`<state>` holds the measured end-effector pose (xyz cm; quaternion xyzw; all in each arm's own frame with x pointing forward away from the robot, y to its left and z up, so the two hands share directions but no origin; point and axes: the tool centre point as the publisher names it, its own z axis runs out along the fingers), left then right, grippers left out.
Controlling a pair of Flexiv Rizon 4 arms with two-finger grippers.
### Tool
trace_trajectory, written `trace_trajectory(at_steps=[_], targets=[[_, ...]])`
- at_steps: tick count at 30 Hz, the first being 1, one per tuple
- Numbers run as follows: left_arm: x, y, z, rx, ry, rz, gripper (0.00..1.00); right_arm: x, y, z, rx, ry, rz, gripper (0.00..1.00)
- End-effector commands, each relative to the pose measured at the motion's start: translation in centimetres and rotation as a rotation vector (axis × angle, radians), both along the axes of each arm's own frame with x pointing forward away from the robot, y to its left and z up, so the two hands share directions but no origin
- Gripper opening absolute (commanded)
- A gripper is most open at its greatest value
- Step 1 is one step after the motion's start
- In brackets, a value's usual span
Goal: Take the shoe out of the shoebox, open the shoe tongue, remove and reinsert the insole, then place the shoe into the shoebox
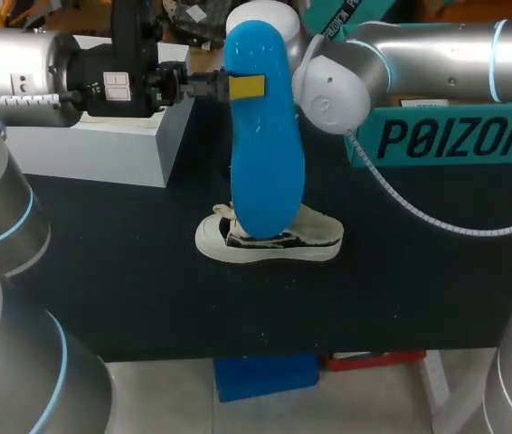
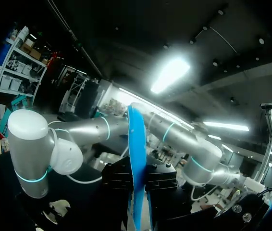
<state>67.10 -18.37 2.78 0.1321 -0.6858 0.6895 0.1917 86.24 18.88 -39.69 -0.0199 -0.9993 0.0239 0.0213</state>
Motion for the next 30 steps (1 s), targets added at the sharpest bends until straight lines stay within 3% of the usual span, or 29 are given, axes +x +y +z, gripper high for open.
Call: trace_trajectory(at_steps=[1,11,13,17,24,30], targets=[[-0.1,-0.1,0.0,0.002,0.001,0.004,0.00,0.1,0.1,-0.1,-0.002,0.001,-0.001,0.00],[-0.1,-0.1,0.0,0.002,0.001,0.004,0.00,0.1,0.1,-0.1,-0.002,0.001,-0.001,0.00],[-0.1,-0.1,0.0,0.002,0.001,0.004,0.00,-0.2,-0.5,0.8,-0.007,-0.024,-0.032,0.00],[-0.1,-0.1,0.0,0.002,0.001,0.004,0.00,-1.3,-2.2,4.6,-0.065,-0.085,-0.107,0.00],[-0.1,-0.1,0.0,0.002,0.001,0.004,0.00,-1.4,-5.2,10.7,-0.175,-0.091,-0.537,0.00],[-0.1,-0.1,0.0,0.002,0.001,0.004,0.00,-0.4,-6.3,12.3,-0.168,-0.088,-0.959,0.00]])
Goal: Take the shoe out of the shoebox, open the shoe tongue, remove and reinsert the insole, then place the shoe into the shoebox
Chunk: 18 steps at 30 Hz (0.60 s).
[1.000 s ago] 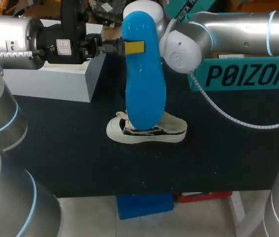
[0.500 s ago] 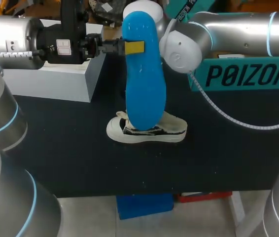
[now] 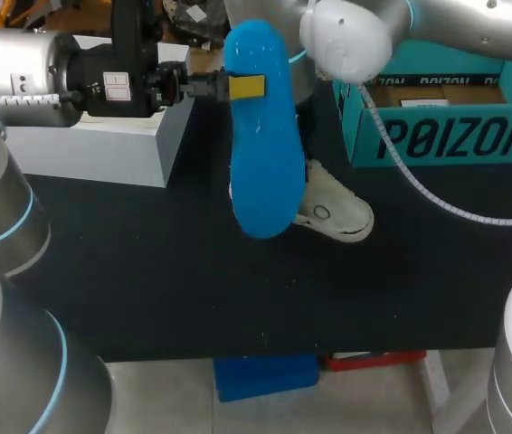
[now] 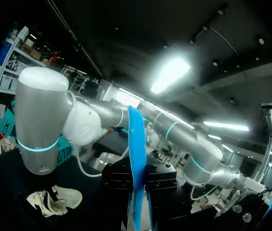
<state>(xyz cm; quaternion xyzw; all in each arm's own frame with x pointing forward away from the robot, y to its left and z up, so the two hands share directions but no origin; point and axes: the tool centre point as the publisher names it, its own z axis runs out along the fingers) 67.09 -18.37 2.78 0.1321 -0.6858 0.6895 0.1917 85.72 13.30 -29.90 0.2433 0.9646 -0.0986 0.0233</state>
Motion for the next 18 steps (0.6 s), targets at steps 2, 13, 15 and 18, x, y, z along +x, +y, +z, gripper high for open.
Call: trace_trajectory(at_steps=[2,13,15,18], targets=[[-0.1,-0.1,0.0,0.002,0.001,0.004,0.00,0.4,-0.8,2.6,0.024,-0.045,-0.634,0.00],[-0.1,-0.1,0.0,0.002,0.001,0.004,0.00,1.0,-1.3,1.6,0.098,-0.074,-1.076,0.00],[-0.1,-0.1,0.0,0.002,0.001,0.004,0.00,1.0,-1.4,1.5,0.113,-0.089,-1.104,0.00],[-0.1,-0.1,0.0,0.002,0.001,0.004,0.00,1.1,-1.2,1.4,0.122,-0.095,-1.105,0.00]])
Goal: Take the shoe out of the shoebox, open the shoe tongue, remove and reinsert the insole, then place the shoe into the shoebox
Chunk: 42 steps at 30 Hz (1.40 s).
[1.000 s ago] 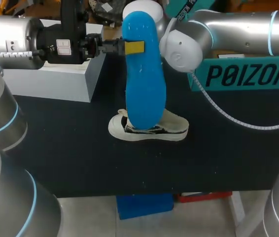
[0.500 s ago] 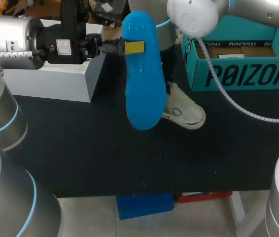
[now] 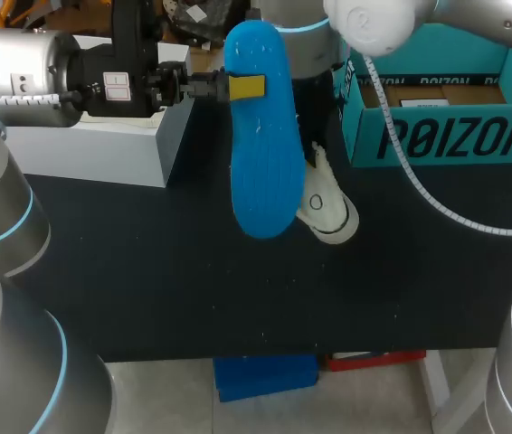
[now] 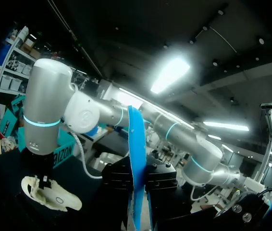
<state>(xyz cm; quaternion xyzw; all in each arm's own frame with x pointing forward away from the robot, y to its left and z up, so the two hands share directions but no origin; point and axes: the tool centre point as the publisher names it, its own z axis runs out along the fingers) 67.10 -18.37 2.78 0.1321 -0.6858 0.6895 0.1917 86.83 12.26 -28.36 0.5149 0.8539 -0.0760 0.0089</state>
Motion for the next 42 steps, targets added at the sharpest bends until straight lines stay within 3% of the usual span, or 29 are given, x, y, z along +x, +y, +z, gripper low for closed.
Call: trace_trajectory(at_steps=[1,22,40,41,42], targets=[[-0.1,-0.1,0.0,0.002,0.001,0.004,0.00,0.0,0.0,-0.2,0.084,-0.065,-0.519,0.00],[-0.1,-0.1,0.0,0.002,0.001,0.004,0.00,0.6,2.0,-5.7,0.138,-0.069,-0.447,0.00],[-0.1,-0.1,0.0,0.002,0.001,0.004,0.00,0.8,1.8,-9.7,0.190,-0.026,-0.462,0.00],[-0.1,-0.1,0.0,0.002,0.001,0.004,0.00,0.7,1.6,-9.9,0.190,-0.025,-0.466,0.08],[-0.1,-0.1,0.0,0.002,0.001,0.004,0.00,0.7,1.6,-10.0,0.194,-0.020,-0.475,0.41]])
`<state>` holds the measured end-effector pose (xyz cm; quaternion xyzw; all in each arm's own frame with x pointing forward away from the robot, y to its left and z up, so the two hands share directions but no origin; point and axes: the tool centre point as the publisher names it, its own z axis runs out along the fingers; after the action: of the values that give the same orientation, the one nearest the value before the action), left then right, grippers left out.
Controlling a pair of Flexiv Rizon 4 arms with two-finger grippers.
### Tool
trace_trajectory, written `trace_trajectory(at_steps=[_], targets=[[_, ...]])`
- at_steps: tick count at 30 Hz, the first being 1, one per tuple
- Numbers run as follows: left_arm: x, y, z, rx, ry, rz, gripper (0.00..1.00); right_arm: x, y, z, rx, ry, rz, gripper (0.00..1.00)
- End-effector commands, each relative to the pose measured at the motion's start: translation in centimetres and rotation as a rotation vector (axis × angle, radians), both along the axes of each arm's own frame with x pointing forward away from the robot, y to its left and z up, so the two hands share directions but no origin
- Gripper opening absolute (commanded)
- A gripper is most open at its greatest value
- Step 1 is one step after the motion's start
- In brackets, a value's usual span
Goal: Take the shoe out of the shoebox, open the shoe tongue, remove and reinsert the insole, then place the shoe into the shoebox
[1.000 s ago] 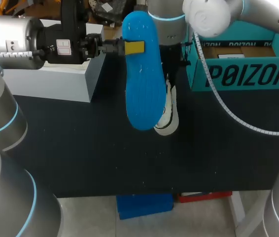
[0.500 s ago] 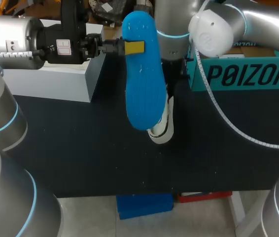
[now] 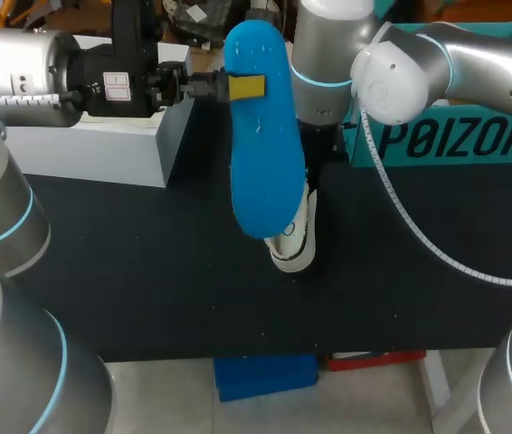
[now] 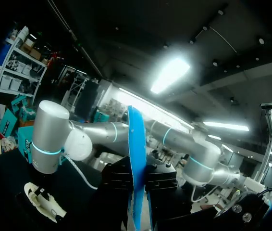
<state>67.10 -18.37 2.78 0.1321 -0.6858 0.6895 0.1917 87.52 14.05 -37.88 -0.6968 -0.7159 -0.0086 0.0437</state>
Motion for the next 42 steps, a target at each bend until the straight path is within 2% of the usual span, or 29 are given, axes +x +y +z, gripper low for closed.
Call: trace_trajectory(at_steps=[1,2,5,11,16,20,24,26,42], targets=[[-0.1,-0.1,0.0,0.002,0.001,0.004,0.00,-0.1,-0.3,-0.6,0.017,0.008,-0.019,0.93],[-0.1,-0.1,0.0,0.002,0.001,0.004,0.00,-0.2,-0.5,-0.7,0.020,0.011,-0.029,1.00],[-0.1,-0.1,0.0,0.002,0.001,0.004,0.00,-0.3,-0.9,-0.4,0.027,0.011,-0.053,1.00],[-0.1,-0.1,0.0,0.002,0.001,0.004,0.00,-0.9,-1.3,1.8,0.064,-0.036,-0.100,1.00],[-0.1,-0.1,0.0,0.002,0.001,0.004,0.00,-1.5,-1.2,4.1,0.158,-0.055,-0.100,1.00],[-0.1,-0.1,0.0,0.002,0.001,0.004,0.00,-2.0,-0.8,5.9,0.312,-0.039,-0.093,1.00],[-0.1,-0.1,0.0,0.002,0.001,0.004,0.00,-2.6,-0.2,8.1,0.460,-0.086,-0.018,1.00],[-0.1,-0.1,0.0,0.002,0.001,0.004,0.00,-3.1,0.2,9.1,0.456,-0.102,0.013,1.00],[-0.1,-0.1,0.0,0.002,0.001,0.004,0.00,-3.1,0.2,9.1,0.456,-0.102,0.013,1.00]])
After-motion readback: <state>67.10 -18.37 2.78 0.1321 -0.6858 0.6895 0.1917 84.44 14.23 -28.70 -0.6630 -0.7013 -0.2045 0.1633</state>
